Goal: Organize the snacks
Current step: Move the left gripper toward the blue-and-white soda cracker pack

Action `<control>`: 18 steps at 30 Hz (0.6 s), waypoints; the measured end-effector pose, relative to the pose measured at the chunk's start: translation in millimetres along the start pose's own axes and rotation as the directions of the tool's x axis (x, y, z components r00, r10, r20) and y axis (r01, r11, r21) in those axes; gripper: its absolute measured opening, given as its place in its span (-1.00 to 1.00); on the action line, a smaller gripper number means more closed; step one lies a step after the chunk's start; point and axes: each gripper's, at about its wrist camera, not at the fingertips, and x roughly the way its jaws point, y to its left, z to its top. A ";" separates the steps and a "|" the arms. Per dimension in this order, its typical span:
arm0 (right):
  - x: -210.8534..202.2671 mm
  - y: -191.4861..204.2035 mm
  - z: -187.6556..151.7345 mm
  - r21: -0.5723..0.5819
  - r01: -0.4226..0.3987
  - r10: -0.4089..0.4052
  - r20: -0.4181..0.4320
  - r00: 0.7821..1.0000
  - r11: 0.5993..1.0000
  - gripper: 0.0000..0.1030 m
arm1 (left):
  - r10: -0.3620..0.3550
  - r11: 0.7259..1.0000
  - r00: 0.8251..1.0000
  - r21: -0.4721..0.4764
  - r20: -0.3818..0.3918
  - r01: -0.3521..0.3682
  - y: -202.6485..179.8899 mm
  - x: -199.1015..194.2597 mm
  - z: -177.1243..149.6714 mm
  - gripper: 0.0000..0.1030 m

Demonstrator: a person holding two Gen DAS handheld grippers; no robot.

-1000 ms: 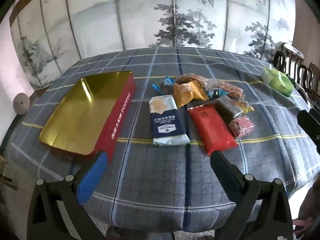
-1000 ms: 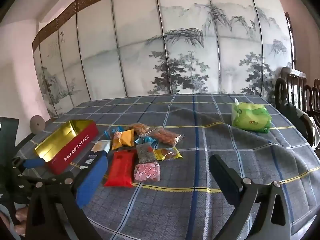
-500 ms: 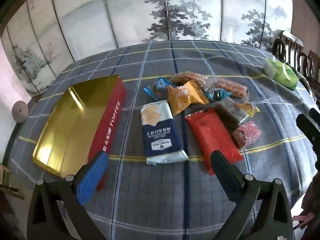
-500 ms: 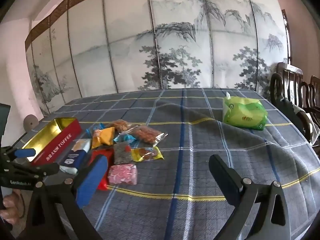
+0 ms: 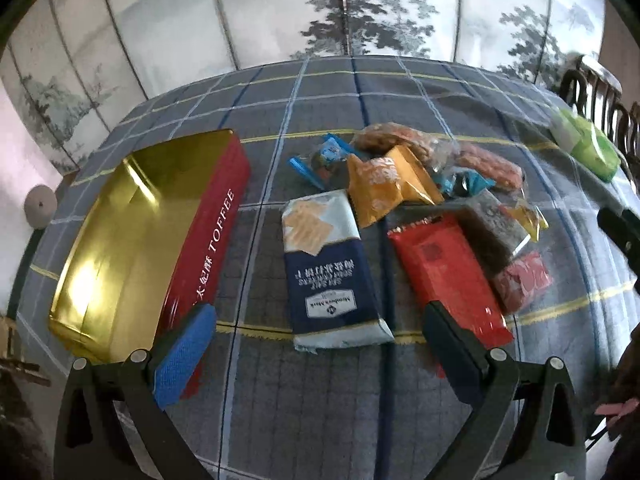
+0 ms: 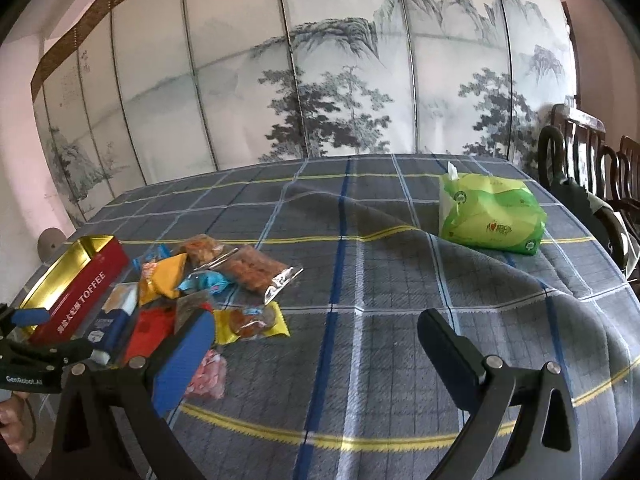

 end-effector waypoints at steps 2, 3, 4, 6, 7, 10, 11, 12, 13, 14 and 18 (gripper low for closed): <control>6.3 -0.3 -0.8 0.000 0.003 -0.003 -0.006 1.000 1.000 1.00 | -0.012 1.000 1.000 -0.026 -0.020 0.011 4.4 4.2 4.9 0.97; 9.3 -0.4 -1.6 0.001 0.004 -0.003 -0.012 1.000 1.000 1.00 | -0.012 0.999 0.999 -0.035 -0.035 0.011 5.0 6.7 6.9 0.97; 12.9 -0.7 -3.1 0.003 0.004 -0.004 -0.020 1.000 1.000 1.00 | -0.012 0.999 0.999 -0.040 -0.047 0.010 5.3 9.7 9.2 0.97; 20.6 -1.1 -5.2 0.008 0.000 0.000 -0.049 0.999 1.000 1.00 | -0.009 0.999 0.999 -0.033 -0.045 0.008 5.0 13.2 11.5 0.97; 22.7 -1.6 -5.9 0.011 -0.004 0.004 -0.059 0.998 1.000 1.00 | -0.005 1.000 0.999 -0.024 -0.042 0.004 4.1 14.1 12.4 0.97; 25.4 -5.0 -6.6 0.033 -0.014 0.016 -0.061 0.998 0.999 1.00 | 0.013 1.000 0.999 0.000 -0.039 -0.013 0.1 17.3 15.1 0.97; 26.0 -6.0 -7.2 0.039 -0.014 0.017 -0.064 0.998 0.999 1.00 | 0.020 1.000 0.999 0.006 -0.035 -0.019 -0.9 18.3 15.7 0.97; 26.8 -7.1 -7.2 0.044 -0.015 0.018 -0.067 0.998 0.999 1.00 | 0.018 1.000 0.999 0.011 -0.036 -0.018 -1.8 19.1 16.8 0.97; 27.3 -8.1 -7.6 0.051 -0.017 0.021 -0.069 0.997 0.999 1.00 | 0.012 1.000 0.999 0.013 -0.035 -0.011 -2.1 19.8 17.5 0.97; 27.4 -9.0 -7.9 0.057 -0.019 0.023 -0.069 0.997 0.998 1.00 | 0.007 1.000 0.999 0.012 -0.037 -0.006 -1.9 20.8 18.6 0.97; 29.5 -10.9 -8.7 0.071 -0.024 0.029 -0.080 0.996 0.997 1.00 | -0.011 1.000 0.999 -0.017 -0.050 0.010 2.2 26.1 22.7 0.93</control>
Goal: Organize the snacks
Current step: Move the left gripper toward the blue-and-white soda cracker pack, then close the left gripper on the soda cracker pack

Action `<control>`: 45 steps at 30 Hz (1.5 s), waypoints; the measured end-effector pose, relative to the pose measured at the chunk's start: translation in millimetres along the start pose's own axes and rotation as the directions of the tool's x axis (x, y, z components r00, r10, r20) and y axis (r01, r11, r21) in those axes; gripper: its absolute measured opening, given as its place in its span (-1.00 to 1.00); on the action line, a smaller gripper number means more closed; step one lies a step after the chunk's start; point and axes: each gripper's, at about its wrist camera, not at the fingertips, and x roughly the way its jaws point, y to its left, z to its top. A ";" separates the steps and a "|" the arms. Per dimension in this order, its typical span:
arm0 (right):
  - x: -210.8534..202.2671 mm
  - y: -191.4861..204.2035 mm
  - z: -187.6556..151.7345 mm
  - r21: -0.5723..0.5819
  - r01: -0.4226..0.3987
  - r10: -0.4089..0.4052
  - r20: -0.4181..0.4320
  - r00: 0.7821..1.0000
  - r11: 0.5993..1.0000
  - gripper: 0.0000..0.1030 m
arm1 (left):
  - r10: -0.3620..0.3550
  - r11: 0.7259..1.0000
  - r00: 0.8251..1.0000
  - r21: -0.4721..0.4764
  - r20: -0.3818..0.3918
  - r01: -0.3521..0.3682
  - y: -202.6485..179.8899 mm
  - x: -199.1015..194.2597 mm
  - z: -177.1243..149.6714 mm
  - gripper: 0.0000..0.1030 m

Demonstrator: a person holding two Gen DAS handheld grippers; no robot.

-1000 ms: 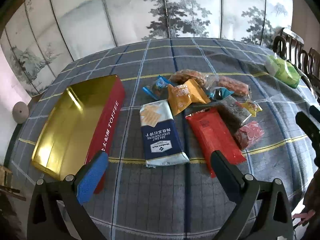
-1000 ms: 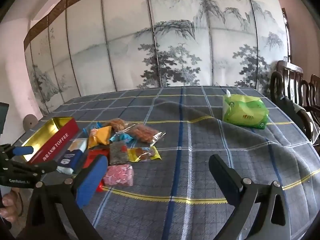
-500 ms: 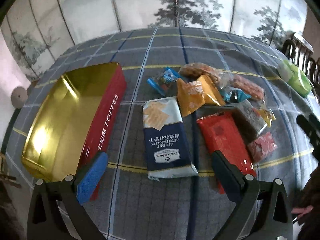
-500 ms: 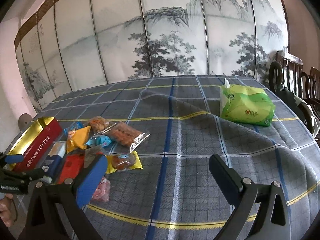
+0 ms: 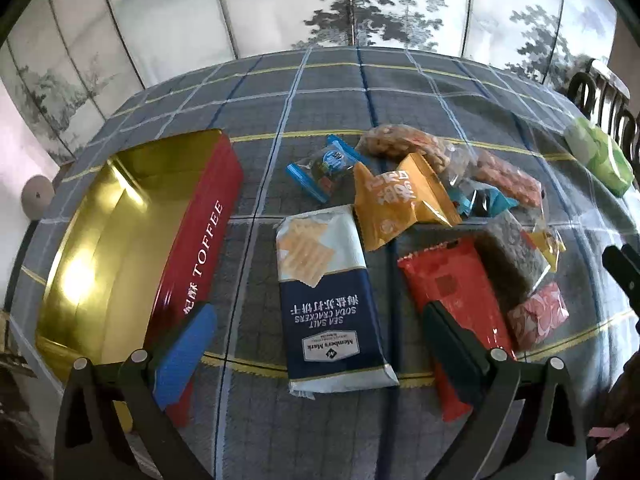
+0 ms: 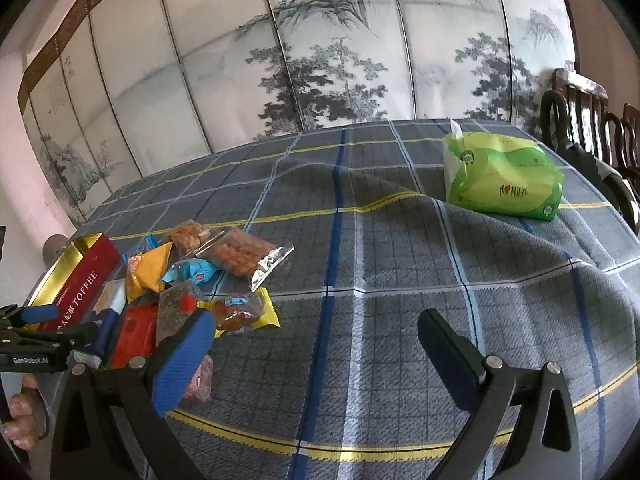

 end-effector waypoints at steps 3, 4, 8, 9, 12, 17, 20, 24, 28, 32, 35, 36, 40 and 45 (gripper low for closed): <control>1.5 -0.9 0.0 0.004 -0.003 0.003 -0.008 1.000 1.000 1.00 | -0.005 1.000 1.000 -0.013 -0.020 0.005 2.9 4.8 1.3 0.90; 1.9 -1.3 0.2 0.006 -0.005 0.005 -0.010 1.000 1.000 1.00 | -0.007 1.000 0.999 -0.020 -0.032 0.006 4.0 7.2 1.8 0.88; 2.0 -3.6 -0.4 0.017 -0.014 0.014 -0.014 1.000 1.000 1.00 | -0.041 0.997 0.997 -0.075 -0.064 0.036 13.2 13.9 1.9 0.84; 2.0 -4.3 -0.5 0.020 -0.015 0.015 -0.014 1.000 1.000 1.00 | -0.044 0.996 0.997 -0.084 -0.069 0.038 14.5 15.0 1.3 0.84; 2.2 -5.6 -0.3 0.026 -0.019 0.019 -0.015 1.000 0.999 1.00 | -0.043 0.995 0.996 -0.095 -0.078 0.036 16.4 18.1 0.4 0.80; 2.4 -6.1 -0.9 0.024 -0.019 0.019 -0.016 1.000 1.000 1.00 | -0.043 0.994 0.994 -0.102 -0.103 0.033 16.5 23.8 0.5 0.72; 2.7 -6.4 -0.9 0.025 -0.019 0.019 -0.017 1.000 1.000 1.00 | -0.042 0.994 0.993 -0.103 -0.113 0.030 16.9 27.3 1.2 0.64; 3.1 -6.6 -1.2 0.028 -0.019 0.019 -0.016 1.000 0.999 1.00 | -0.042 0.994 0.991 -0.103 -0.131 0.029 16.6 31.9 -0.2 0.63; 3.6 -6.6 -1.7 0.031 -0.021 0.021 -0.018 1.000 0.999 1.00 | -0.044 0.994 0.990 -0.105 -0.136 0.029 15.7 34.4 -0.6 0.62; 4.1 -7.1 -1.1 0.031 -0.021 0.022 -0.017 1.000 0.999 1.00 | -0.051 0.995 0.989 -0.094 -0.137 0.039 14.3 35.6 0.8 0.60; 4.3 -7.7 -1.5 0.032 -0.022 0.023 -0.017 1.000 0.999 1.00 | -0.048 0.995 0.993 -0.098 -0.112 0.037 13.0 31.0 2.0 -0.01; 4.5 -7.9 -1.6 0.031 -0.021 0.022 -0.016 1.000 0.999 1.00 | -0.026 0.996 0.994 -0.086 -0.106 0.017 11.3 28.7 2.7 -0.12; 5.8 -9.1 -1.4 0.037 -0.023 0.024 -0.023 0.999 0.999 1.00 | 0.002 0.998 0.995 -0.065 -0.101 -0.009 7.3 26.3 -2.5 -0.12; 7.8 -14.1 -1.0 0.065 -0.028 0.030 -0.031 0.999 0.998 1.00 | -0.038 0.998 0.998 -0.045 -0.054 0.036 5.6 3.8 -7.7 -0.12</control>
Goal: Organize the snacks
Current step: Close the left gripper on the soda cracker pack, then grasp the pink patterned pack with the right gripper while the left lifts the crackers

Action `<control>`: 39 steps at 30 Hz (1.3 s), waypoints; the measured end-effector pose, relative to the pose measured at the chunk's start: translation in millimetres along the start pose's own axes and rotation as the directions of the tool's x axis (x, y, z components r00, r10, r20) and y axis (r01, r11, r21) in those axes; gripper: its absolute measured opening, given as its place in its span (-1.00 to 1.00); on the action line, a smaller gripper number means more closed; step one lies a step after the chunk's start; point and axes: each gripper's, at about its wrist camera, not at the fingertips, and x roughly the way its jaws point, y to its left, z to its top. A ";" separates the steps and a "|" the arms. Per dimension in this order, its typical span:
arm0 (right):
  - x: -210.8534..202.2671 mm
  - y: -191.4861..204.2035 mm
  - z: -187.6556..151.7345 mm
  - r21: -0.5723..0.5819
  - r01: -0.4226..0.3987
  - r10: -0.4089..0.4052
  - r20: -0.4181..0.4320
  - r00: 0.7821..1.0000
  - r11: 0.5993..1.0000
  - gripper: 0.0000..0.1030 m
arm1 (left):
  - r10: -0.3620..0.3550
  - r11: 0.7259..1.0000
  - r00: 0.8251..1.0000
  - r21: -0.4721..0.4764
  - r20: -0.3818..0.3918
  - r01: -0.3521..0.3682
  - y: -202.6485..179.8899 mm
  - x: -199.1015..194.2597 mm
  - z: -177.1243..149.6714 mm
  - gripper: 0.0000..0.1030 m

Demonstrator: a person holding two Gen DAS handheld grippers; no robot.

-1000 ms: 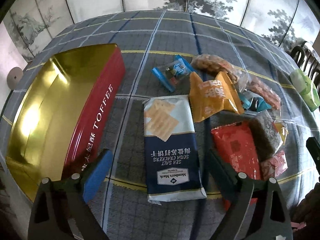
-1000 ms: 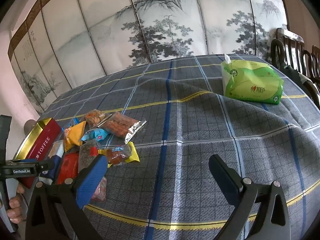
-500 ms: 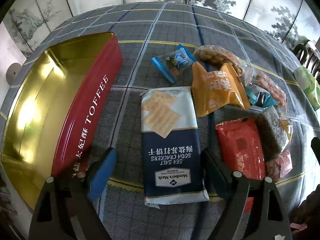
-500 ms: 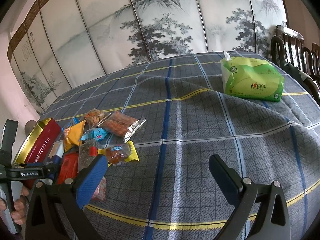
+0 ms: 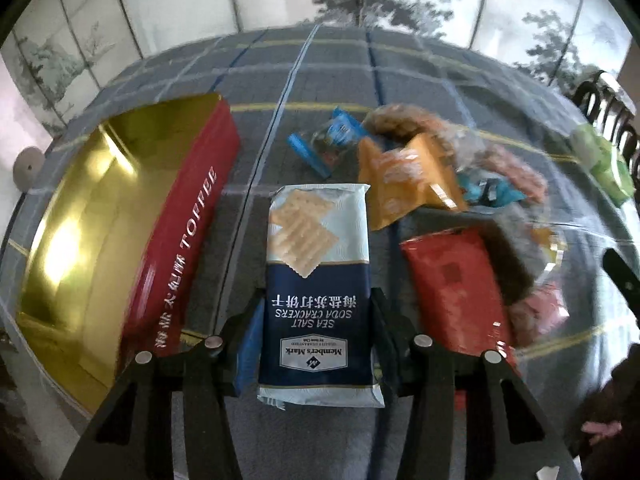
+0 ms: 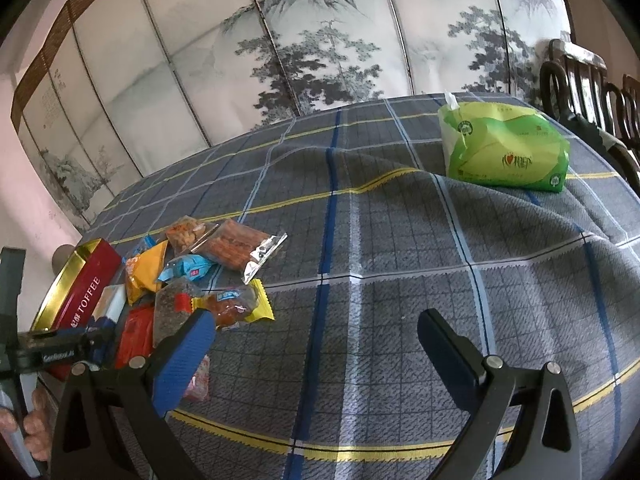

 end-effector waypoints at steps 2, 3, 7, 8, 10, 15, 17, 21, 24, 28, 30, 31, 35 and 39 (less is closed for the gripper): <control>-0.3 -2.9 0.1 0.017 0.001 -0.001 0.002 1.000 1.000 1.00 | 0.005 1.000 0.999 0.019 0.031 -0.006 -1.7 -12.8 -0.6 -0.12; -0.4 -4.0 0.4 0.023 0.002 -0.002 0.004 1.000 1.000 1.00 | 0.005 1.000 0.999 0.021 0.043 -0.006 -2.1 -18.9 -0.6 -0.12; -1.1 -5.2 0.6 0.026 0.004 -0.004 0.004 1.000 1.000 1.00 | -0.015 1.000 0.998 0.018 0.056 0.014 -0.5 -33.1 -2.4 -0.12; -1.2 -5.3 0.6 0.025 0.005 -0.005 0.004 1.000 1.000 1.00 | -0.017 1.000 0.998 0.016 0.060 0.016 0.4 -35.9 -1.8 -0.12; -1.3 -5.5 0.6 0.025 0.006 -0.006 0.003 1.000 1.000 1.00 | -0.018 1.000 0.997 0.020 0.072 0.017 -0.2 -41.8 -3.3 -0.12; -1.5 -4.9 0.2 0.023 0.005 -0.005 0.007 1.000 1.000 1.00 | -0.010 1.000 0.997 0.012 0.080 0.009 3.0 -50.9 -4.6 -0.12; -3.1 -3.9 -0.4 0.015 -0.010 0.010 0.015 1.000 1.000 1.00 | -0.010 1.000 0.997 0.000 0.078 0.010 7.1 -52.7 -4.1 -0.12; -14.7 12.1 -8.3 -0.076 -0.103 0.107 0.039 0.994 0.992 1.00 | -0.013 0.999 0.997 -0.029 0.080 0.016 21.0 -59.4 -2.7 -0.12; -22.7 36.5 -24.4 -0.163 -0.167 0.168 -0.007 0.986 0.972 1.00 | -0.006 0.999 0.996 -0.042 0.088 0.009 28.9 -64.5 -2.3 -0.12; -27.8 66.8 -40.9 -0.256 -0.166 0.162 -0.034 0.986 0.952 1.00 | -0.005 0.998 0.996 -0.057 0.085 0.010 37.7 -68.0 -3.3 -0.12; -21.6 73.9 -40.3 -0.271 -0.152 0.143 -0.051 0.988 0.951 1.00 | -0.008 0.998 0.997 -0.067 0.078 0.013 42.6 -68.9 -4.3 -0.12; -16.9 75.8 -39.1 -0.262 -0.161 0.148 -0.069 0.987 0.951 1.00 | -0.005 0.997 0.997 -0.070 0.079 0.011 44.1 -69.6 -4.4 -0.12; -8.9 83.7 -37.8 -0.245 -0.163 0.145 -0.089 0.985 0.956 1.00 | 0.003 0.997 0.997 -0.080 0.082 0.004 51.1 -72.7 -2.2 -0.12; 5.2 91.1 -35.4 -0.273 -0.122 0.094 -0.114 0.989 0.954 0.79 | -0.003 0.995 0.996 -0.098 0.084 0.011 60.5 -75.9 2.2 -0.12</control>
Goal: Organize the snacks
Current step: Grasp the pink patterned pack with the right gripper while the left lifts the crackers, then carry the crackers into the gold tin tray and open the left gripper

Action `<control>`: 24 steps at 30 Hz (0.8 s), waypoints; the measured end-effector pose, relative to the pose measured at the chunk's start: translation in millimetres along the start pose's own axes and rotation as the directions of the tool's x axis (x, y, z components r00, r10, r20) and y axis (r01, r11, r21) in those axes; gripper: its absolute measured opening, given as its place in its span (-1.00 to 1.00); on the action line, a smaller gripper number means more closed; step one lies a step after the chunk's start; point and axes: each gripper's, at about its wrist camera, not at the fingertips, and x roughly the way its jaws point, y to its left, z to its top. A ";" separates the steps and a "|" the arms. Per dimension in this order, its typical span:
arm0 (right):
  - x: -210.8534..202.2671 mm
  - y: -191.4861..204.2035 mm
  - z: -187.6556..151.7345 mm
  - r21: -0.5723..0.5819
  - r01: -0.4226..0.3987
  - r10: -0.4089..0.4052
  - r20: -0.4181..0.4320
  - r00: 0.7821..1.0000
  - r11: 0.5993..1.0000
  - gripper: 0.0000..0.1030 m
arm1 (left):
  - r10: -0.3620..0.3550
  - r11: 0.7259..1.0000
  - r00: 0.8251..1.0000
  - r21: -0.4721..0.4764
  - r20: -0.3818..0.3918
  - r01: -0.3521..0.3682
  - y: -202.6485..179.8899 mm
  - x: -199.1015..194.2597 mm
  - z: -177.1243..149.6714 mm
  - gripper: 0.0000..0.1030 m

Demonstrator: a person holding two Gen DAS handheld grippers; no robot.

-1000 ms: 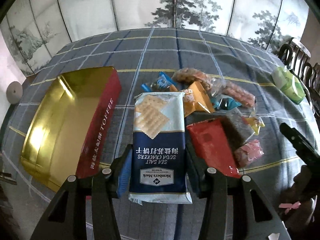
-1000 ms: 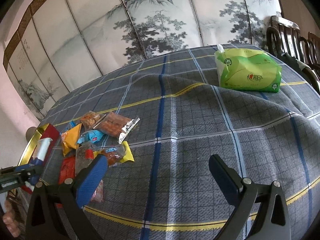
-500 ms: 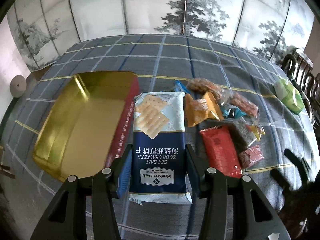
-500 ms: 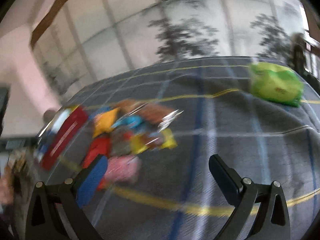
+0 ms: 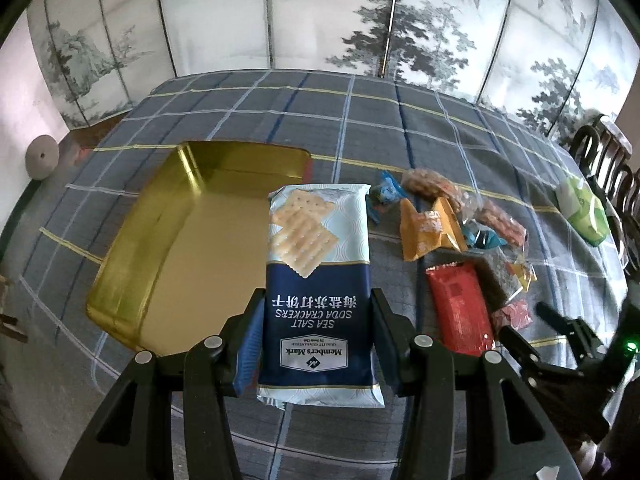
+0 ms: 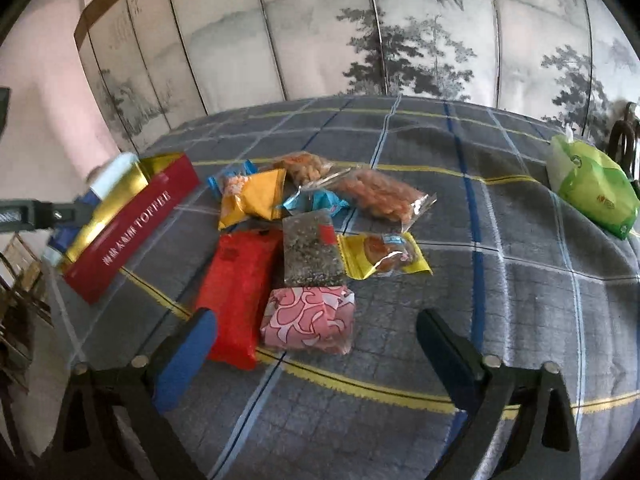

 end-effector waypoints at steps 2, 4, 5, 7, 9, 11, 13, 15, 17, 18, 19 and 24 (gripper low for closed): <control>9.4 -0.7 2.4 0.011 0.002 -0.002 -0.035 0.999 1.000 0.61 | 0.005 1.000 1.000 -0.003 0.005 -0.005 3.3 -1.9 1.9 -0.12; 16.8 -1.9 3.7 0.017 0.013 -0.012 -0.067 0.998 1.000 0.46 | 0.011 1.000 1.000 -0.005 0.009 -0.011 7.3 -3.3 4.2 -0.12; 18.2 -1.6 4.5 0.013 0.023 -0.022 -0.068 0.997 1.000 0.44 | 0.015 1.000 1.000 -0.006 0.009 -0.015 9.5 -3.2 5.5 -0.12; 19.6 -0.7 4.8 -0.001 0.032 -0.032 -0.067 0.997 0.999 0.21 | 0.019 1.000 1.000 -0.014 0.010 -0.019 14.3 -3.1 7.5 -0.12; 20.5 3.9 4.4 -0.040 0.051 -0.053 -0.065 0.996 0.998 -0.02 | 0.028 0.999 1.000 -0.025 0.009 -0.028 22.5 -2.5 11.6 -0.12; 19.2 3.4 3.5 -0.044 0.039 -0.042 -0.065 0.997 0.998 -0.05 | 0.033 0.999 0.999 -0.038 0.010 -0.032 31.1 -2.5 16.1 -0.12; 14.0 0.0 2.1 -0.040 0.037 -0.039 -0.052 0.998 0.999 -0.06 | 0.046 0.998 0.999 -0.047 0.010 -0.045 41.6 -1.8 21.2 -0.12; 8.3 -6.0 0.2 -0.035 0.044 -0.045 -0.043 0.998 0.998 -0.06 | 0.068 0.997 0.998 -0.047 0.011 -0.068 51.8 0.3 26.7 -0.12; 1.3 -17.9 -2.0 -0.015 0.067 -0.067 -0.030 0.997 0.998 -0.06 | 0.086 0.995 0.996 -0.055 0.008 -0.085 61.8 3.5 31.0 -0.12; -1.6 -24.5 -3.6 -0.002 0.078 -0.078 -0.028 0.997 0.997 -0.06 | 0.092 0.994 0.996 -0.059 0.007 -0.092 67.8 5.5 33.7 -0.12; -4.2 -32.2 -4.9 0.017 0.087 -0.087 -0.025 0.996 0.996 -0.06 | 0.097 0.993 0.995 -0.064 0.005 -0.097 73.9 8.4 36.6 -0.12; -11.0 -55.1 -5.7 0.080 0.112 -0.112 -0.008 0.994 0.991 -0.06 | 0.131 0.988 0.991 -0.073 -0.028 -0.133 95.7 32.6 50.9 -0.12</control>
